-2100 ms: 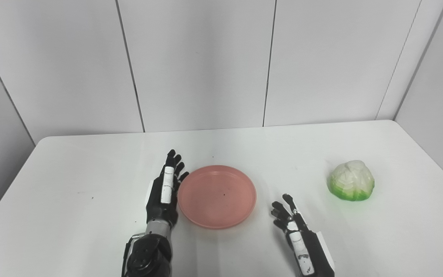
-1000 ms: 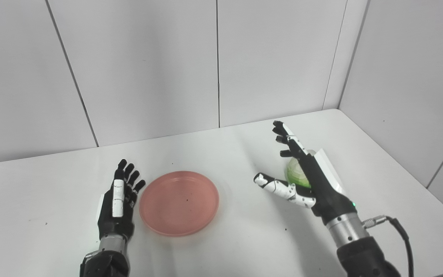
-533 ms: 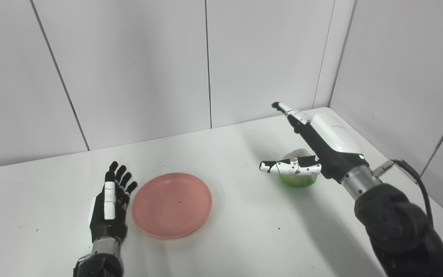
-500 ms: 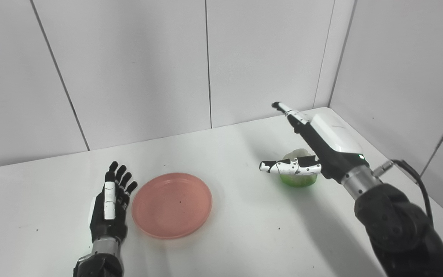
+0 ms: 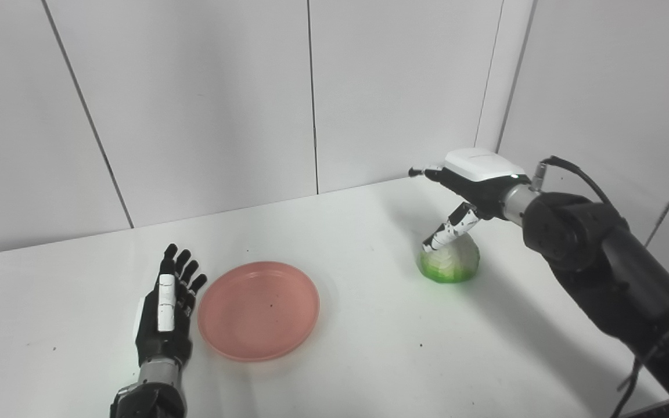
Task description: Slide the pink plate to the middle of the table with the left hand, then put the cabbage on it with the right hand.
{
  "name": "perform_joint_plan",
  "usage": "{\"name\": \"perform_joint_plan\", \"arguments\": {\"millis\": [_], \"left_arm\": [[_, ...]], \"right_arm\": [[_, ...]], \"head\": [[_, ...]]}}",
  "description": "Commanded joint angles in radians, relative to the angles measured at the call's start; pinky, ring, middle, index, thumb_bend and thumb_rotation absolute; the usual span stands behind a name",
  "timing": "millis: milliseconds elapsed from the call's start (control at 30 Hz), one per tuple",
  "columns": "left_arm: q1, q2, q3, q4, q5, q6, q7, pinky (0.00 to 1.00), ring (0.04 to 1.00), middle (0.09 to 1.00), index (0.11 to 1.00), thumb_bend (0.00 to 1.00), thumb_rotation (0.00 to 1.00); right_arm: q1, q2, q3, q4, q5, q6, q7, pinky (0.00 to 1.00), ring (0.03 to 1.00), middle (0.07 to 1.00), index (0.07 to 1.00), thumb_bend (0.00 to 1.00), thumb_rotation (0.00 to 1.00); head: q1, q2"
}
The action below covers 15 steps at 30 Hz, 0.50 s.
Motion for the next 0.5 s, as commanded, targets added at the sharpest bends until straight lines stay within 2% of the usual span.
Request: {"name": "perform_joint_plan", "arguments": {"millis": [0,233,333,467], "left_arm": [[0.01,-0.002,-0.003,-0.001,-0.003,0.017,-0.003,0.91,0.956,0.965,0.961,0.93,0.83],[0.013,-0.003,-0.005,-0.005,-0.002,0.023,-0.003,0.92,0.956,0.964,0.964,0.93,0.83],[0.015,-0.004,-0.008,-0.007,0.002,0.02,-0.001,0.91,0.953,0.961,0.96,0.94,0.84],[0.019,-0.004,-0.005,-0.012,-0.002,0.023,0.002,0.9,0.95,0.957,0.955,0.94,0.83]], "right_arm": [[-0.069,-0.042,0.003,0.024,-0.007,-0.042,0.011,0.64,0.85,0.912,0.869,1.0,0.25],[-0.134,-0.027,0.07,0.129,-0.026,-0.045,0.057,0.64,0.844,0.9,0.881,1.0,0.2],[-0.147,-0.027,0.093,0.152,-0.038,-0.043,0.072,0.69,0.876,0.917,0.887,1.0,0.23],[-0.186,-0.023,0.132,0.208,-0.043,-0.02,0.144,0.72,0.887,0.94,0.892,1.0,0.23]], "head": [[0.001,0.001],[0.006,0.001],[0.008,0.001],[0.013,0.003]]}}
